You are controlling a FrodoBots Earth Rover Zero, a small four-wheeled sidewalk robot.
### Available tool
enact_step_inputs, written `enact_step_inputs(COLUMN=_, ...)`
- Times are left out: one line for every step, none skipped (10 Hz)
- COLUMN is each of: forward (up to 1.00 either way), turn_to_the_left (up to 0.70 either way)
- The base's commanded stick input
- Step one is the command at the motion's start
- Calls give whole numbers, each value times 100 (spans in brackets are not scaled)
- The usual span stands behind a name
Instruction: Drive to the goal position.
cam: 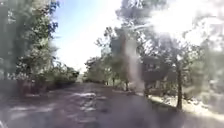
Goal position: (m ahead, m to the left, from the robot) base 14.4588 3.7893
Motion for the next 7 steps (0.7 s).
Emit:
enact_step_inputs(forward=69, turn_to_the_left=0)
enact_step_inputs(forward=69, turn_to_the_left=0)
enact_step_inputs(forward=69, turn_to_the_left=0)
enact_step_inputs(forward=70, turn_to_the_left=0)
enact_step_inputs(forward=70, turn_to_the_left=0)
enact_step_inputs(forward=70, turn_to_the_left=0)
enact_step_inputs(forward=70, turn_to_the_left=0)
